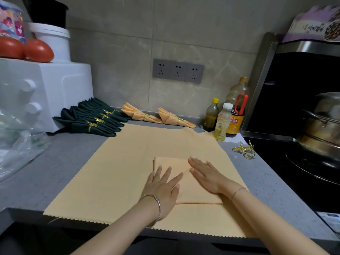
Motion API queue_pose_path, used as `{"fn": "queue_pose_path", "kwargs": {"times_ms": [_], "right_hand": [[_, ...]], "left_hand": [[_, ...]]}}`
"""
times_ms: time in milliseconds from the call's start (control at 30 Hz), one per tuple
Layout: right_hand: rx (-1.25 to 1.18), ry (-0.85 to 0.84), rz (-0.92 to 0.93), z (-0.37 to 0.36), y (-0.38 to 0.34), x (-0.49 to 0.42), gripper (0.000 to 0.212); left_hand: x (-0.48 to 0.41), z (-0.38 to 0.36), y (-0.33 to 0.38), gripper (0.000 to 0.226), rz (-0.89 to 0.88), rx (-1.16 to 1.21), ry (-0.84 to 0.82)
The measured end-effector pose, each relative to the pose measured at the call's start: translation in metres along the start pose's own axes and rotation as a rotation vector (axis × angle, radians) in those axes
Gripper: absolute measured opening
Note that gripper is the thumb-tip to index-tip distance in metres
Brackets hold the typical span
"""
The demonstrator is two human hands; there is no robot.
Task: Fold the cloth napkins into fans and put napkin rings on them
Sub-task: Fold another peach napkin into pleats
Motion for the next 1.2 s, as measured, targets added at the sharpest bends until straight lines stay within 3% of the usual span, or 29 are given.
{"fn": "queue_pose_path", "kwargs": {"times_ms": [233,333,467,667,933,1000,1133,1200], "right_hand": [[-0.064,0.037,-0.063,0.007,0.02,-0.007,0.052],[-0.106,0.188,-0.025,0.021,0.014,0.002,0.051],[0.042,0.4,0.188,0.046,-0.028,0.041,0.055],[0.247,0.212,0.365,0.039,-0.063,0.086,0.057],[0.245,0.125,0.311,0.036,-0.042,0.089,0.049],[0.194,0.138,0.258,0.038,-0.036,0.083,0.043],[-0.173,0.186,0.142,0.045,-0.016,0.07,0.017],[-0.309,0.193,0.119,0.047,-0.013,0.066,0.014]], "left_hand": [[0.0,-0.001,-0.001,0.048,-0.001,0.003,-0.019],[0.001,-0.001,0.0,0.047,-0.002,0.012,-0.022],[0.0,-0.002,-0.002,0.047,-0.006,0.024,-0.027],[0.0,-0.001,-0.001,0.048,0.004,0.016,-0.027],[-0.001,-0.001,-0.002,0.048,-0.001,0.048,-0.03],[0.0,0.0,-0.002,0.048,-0.002,0.064,-0.029],[0.0,0.0,-0.004,0.046,0.005,0.147,-0.052],[0.0,-0.001,-0.004,0.047,0.019,0.216,-0.083]]}}
Point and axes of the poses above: each hand's wrist, its own x-axis away from the middle knuckle, its own z-axis out of the back of the hand, y = z × x, the point moved 8 cm from there along -x, towards the middle knuckle, and after that the axes turned 8 degrees about z, right-handed, at the moved point
